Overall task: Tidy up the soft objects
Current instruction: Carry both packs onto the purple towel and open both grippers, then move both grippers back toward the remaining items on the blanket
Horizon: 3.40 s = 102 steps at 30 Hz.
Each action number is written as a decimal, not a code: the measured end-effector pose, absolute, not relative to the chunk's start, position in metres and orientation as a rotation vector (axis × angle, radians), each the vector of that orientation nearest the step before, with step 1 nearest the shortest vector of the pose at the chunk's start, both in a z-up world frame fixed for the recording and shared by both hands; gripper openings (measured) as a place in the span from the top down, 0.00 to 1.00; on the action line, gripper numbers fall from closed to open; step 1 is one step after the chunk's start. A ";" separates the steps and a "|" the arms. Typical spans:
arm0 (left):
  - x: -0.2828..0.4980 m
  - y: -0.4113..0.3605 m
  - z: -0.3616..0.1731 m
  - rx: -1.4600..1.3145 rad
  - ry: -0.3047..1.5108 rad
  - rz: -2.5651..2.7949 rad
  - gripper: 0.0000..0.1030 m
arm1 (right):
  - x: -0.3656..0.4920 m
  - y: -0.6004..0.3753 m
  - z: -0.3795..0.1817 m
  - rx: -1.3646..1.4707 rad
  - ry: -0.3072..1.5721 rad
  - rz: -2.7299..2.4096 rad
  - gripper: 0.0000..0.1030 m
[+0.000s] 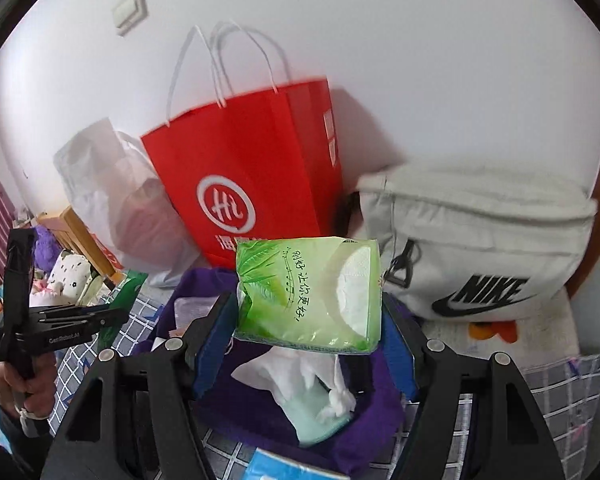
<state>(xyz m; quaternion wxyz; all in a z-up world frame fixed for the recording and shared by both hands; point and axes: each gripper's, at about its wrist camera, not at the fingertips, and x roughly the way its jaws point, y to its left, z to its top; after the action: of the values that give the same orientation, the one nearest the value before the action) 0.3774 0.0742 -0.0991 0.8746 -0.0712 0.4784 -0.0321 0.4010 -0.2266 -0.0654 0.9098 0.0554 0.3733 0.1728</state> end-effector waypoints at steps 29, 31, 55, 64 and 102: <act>0.412 0.087 -0.163 -0.223 1.105 -0.096 0.74 | 0.464 -0.210 -0.178 0.120 1.062 0.373 0.33; 0.414 0.085 -0.167 -0.237 1.114 -0.106 0.74 | 0.465 -0.205 -0.181 0.110 1.066 0.386 0.32; 0.384 0.079 -0.118 -0.238 0.982 -0.145 0.47 | 0.423 -0.199 -0.132 0.117 0.908 0.401 0.06; 0.330 0.076 -0.074 -0.212 0.905 -0.162 0.47 | 0.355 -0.201 -0.100 0.106 0.904 0.373 0.07; 0.131 0.094 -0.146 -0.227 0.947 -0.088 0.47 | 0.130 -0.095 -0.165 -0.301 0.980 0.470 0.48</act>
<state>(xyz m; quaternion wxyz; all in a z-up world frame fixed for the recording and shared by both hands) 0.1306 0.0938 -0.1457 0.8828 -0.1091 0.4550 -0.0423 0.1305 -0.0954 -0.1649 0.8451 -0.1426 0.4646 0.2227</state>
